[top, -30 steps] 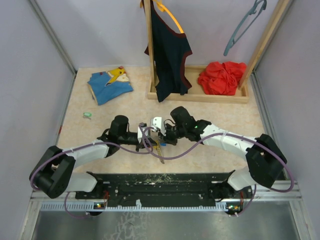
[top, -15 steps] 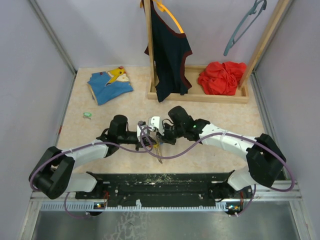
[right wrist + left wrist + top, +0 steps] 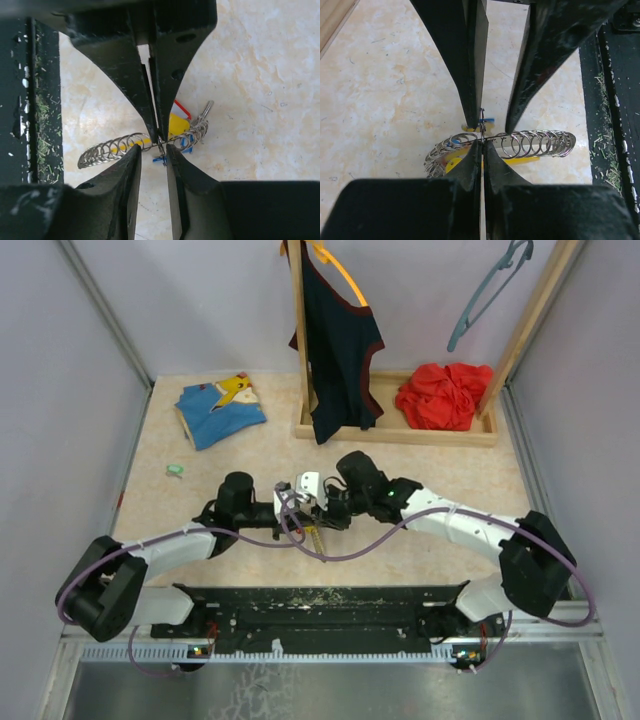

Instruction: Put the keys on the keyring

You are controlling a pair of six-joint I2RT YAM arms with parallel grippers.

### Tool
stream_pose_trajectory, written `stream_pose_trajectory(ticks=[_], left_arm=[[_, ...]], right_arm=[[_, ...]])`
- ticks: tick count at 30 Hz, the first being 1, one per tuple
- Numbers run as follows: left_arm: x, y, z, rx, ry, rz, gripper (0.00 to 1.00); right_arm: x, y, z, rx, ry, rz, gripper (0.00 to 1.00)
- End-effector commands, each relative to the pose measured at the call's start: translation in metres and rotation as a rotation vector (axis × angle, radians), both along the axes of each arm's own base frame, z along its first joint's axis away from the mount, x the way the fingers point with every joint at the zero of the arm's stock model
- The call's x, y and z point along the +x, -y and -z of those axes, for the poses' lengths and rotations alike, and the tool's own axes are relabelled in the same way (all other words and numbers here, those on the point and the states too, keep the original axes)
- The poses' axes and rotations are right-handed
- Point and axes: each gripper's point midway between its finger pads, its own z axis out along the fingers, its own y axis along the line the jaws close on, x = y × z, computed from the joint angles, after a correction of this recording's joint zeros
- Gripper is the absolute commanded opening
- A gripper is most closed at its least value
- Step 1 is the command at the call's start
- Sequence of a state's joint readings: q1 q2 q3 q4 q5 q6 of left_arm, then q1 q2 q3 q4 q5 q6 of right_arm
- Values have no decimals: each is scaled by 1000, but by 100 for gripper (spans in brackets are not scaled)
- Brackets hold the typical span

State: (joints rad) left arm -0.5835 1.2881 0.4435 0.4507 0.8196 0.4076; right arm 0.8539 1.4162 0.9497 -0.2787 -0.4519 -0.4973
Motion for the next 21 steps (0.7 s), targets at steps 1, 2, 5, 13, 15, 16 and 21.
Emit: stream_pose_trajectory(ticks=[1,2,5,13,15,16,21], left_arm=[[3,7,-20,-49,104,15,0],[3,7,-20,-50,105,17,0],[1,7,-20,-53,108,29,0],[-2,8,-22,-62,112,45,0],[-3,8,-23,-66,115,51,0],[-4,8,-23,-65,112,53,0],[-6,9,-24,-71,114,70,0]], right_arm=[[-7,-3,-42,137,64,-68,30],[-5,2,-44,150,64,-63,31],[-1,13,-44,168,70,-47,33],[4,20,-29,177,79,-32,33],[6,20,-29,196,86,-37,32],[8,19,-30,202,88,-38,32],[10,16,-30,198,96,-67,29]])
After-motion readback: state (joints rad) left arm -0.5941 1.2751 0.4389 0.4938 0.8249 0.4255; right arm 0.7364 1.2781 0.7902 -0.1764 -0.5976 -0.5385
